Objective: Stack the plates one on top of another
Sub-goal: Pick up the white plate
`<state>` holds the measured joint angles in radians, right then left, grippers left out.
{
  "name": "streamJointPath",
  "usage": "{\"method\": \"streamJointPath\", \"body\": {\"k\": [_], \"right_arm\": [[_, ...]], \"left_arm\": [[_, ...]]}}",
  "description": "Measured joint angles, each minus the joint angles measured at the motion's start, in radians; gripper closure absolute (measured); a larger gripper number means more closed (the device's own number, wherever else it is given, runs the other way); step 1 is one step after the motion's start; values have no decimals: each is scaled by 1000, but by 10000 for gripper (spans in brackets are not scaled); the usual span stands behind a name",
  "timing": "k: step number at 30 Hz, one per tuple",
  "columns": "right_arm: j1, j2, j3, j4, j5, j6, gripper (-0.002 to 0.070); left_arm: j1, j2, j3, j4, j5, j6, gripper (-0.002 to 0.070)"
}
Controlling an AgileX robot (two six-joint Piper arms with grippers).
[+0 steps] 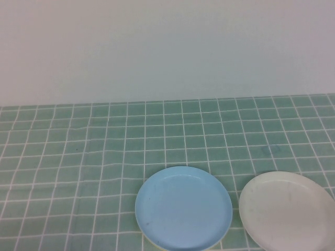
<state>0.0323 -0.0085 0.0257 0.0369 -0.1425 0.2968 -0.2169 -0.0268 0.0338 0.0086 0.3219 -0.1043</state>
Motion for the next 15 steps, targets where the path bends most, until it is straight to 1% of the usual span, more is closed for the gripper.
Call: {"method": "streamJointPath", "body": {"k": [6, 8, 11, 13, 15], "right_arm": [[0, 0, 0, 111, -402, 128, 678], [0, -2, -15, 125, -436, 145, 678], [0, -4, -115, 132, -354, 106, 678], [0, -6, -206, 134, -230, 15, 678], [0, -1, -315, 138, -65, -106, 678]], "left_arm": [[0, 0, 0, 0, 0, 0, 675], [0, 0, 0, 0, 0, 0, 675], [0, 0, 0, 0, 0, 0, 675], [0, 0, 0, 0, 0, 0, 675], [0, 0, 0, 0, 0, 0, 675]]}}
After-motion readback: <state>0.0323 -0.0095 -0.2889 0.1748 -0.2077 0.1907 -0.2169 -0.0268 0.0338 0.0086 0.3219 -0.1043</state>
